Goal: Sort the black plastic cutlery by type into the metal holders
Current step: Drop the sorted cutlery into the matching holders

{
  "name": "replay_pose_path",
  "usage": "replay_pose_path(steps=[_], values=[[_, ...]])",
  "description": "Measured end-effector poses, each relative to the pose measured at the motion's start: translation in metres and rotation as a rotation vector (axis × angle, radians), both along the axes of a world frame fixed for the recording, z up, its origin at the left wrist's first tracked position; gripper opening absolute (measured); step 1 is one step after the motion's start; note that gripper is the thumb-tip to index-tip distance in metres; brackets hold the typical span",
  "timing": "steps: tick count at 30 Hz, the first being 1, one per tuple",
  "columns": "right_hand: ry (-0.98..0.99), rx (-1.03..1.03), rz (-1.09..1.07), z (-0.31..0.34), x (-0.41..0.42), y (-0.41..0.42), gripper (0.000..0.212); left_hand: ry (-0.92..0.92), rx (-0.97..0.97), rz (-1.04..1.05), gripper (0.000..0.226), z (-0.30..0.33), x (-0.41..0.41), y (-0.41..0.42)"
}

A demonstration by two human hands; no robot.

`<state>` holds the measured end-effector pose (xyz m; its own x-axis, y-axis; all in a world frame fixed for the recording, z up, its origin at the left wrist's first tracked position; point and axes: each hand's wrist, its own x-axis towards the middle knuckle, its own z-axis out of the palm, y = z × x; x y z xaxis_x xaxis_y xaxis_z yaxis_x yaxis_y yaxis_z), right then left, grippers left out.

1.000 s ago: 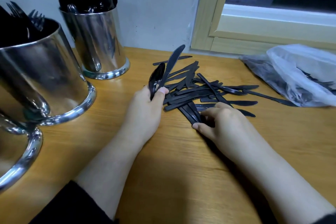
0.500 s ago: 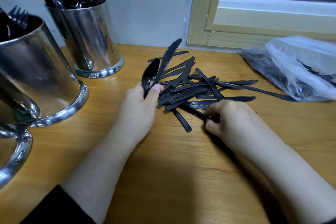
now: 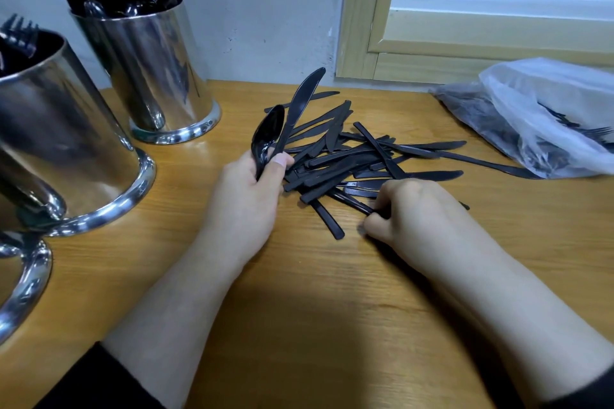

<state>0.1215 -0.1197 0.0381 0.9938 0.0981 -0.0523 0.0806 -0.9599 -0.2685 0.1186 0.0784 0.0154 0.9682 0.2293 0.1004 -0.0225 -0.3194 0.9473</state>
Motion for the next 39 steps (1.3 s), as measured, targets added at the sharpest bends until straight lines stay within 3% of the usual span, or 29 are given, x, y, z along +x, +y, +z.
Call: replay_pose_path(steps=[7,12,16,21,28,34,39], values=[[-0.037,0.110,0.002,0.007,-0.003,-0.010,0.014,0.003,-0.056,0.005,0.022,-0.002,0.002,0.003],[0.017,0.312,0.056,0.015,-0.006,-0.025,0.022,0.018,-0.146,0.018,0.024,-0.002,0.003,0.004],[0.173,0.549,0.060,0.015,-0.004,-0.033,0.028,0.054,-0.283,0.041,0.022,-0.001,0.002,0.002],[0.204,1.060,-0.060,0.008,-0.002,-0.023,0.027,0.083,-0.382,0.000,0.028,0.000,-0.003,-0.007],[0.192,1.282,-0.100,0.000,-0.010,-0.003,0.016,0.123,-0.421,-0.118,0.028,-0.001,-0.015,-0.039],[0.118,1.344,-0.118,-0.006,-0.011,0.007,0.009,0.144,-0.373,-0.213,0.029,-0.007,-0.021,-0.054],[-0.036,1.072,-0.051,-0.001,-0.010,0.004,0.009,0.172,-0.310,-0.237,0.041,-0.007,-0.020,-0.056]])
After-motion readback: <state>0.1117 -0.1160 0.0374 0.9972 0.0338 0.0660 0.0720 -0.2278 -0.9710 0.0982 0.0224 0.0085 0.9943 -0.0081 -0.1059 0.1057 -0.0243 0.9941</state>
